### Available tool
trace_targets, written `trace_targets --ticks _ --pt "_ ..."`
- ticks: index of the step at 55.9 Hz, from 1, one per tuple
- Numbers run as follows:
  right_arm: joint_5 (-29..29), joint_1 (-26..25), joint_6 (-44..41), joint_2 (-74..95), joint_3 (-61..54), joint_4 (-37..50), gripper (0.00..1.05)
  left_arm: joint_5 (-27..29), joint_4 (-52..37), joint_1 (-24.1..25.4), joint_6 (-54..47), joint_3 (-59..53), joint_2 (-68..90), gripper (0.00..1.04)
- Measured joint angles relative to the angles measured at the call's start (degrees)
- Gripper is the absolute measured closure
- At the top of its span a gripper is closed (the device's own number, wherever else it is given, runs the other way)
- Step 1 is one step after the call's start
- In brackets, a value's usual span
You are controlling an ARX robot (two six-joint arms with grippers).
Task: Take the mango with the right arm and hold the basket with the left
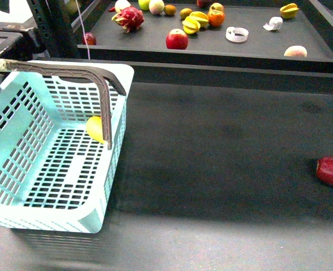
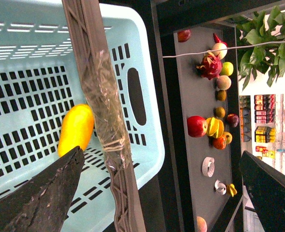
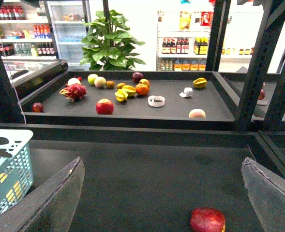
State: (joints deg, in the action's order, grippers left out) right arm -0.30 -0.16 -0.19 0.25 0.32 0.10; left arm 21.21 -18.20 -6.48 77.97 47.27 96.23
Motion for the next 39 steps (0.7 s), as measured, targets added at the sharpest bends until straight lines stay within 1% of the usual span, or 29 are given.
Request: trace_targets --ticks 4,14,23,29,33,39 --pt "0.0 0.0 0.0 0.0 0.0 0.0 0.08 -0.4 0.2 1.8 -0.9 -2.8 -4.3 0.08" --pt "0.0 0.0 0.0 0.0 0.0 0.0 0.08 -0.9 2.6 9.4 -3.6 -11.1 -17.0 0.08" --pt "0.0 0.0 0.0 0.0 0.0 0.0 0.08 -0.9 4.1 15.9 -9.2 -19.3 -28.5 0.08" --pt "0.0 0.0 0.0 0.0 0.0 0.0 0.08 -2.1 5.6 20.2 -12.1 -24.4 -34.7 0.08" --pt "0.0 0.0 0.0 0.0 0.0 0.0 0.08 -4.5 7.1 23.7 -13.7 -26.7 -38.3 0.08" --pt "0.0 0.0 0.0 0.0 0.0 0.0 0.08 -4.6 7.3 25.1 -14.9 -27.2 -39.9 0.08"
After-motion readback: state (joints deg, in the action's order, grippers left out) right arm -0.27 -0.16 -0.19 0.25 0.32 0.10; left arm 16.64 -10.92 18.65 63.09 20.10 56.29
